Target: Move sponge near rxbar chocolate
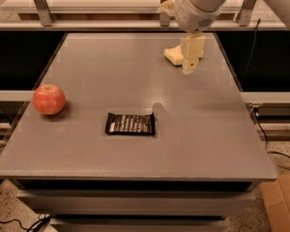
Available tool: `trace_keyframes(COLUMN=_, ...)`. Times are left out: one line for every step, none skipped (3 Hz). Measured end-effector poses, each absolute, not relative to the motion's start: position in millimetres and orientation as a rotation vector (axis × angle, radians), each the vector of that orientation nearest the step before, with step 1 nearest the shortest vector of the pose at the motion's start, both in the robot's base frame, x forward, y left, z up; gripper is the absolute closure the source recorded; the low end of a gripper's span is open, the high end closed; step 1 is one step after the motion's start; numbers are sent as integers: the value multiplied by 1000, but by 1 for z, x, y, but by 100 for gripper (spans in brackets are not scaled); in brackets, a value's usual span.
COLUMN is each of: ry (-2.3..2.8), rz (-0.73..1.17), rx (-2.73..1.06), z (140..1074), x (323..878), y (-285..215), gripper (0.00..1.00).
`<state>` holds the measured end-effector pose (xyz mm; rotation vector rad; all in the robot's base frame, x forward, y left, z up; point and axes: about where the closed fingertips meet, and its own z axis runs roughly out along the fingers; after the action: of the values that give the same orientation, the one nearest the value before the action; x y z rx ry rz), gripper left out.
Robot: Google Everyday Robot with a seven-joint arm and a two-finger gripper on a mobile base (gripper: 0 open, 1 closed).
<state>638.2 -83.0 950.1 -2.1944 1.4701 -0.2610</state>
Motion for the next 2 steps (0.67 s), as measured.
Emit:
trace_keyframes(ry=1495, rz=-211, rx=-2188, z=936, x=654, y=-73, gripper=0)
trace_keyframes(ry=1532, rz=-163, rx=-2173, z=924, x=669, y=-67, gripper=0)
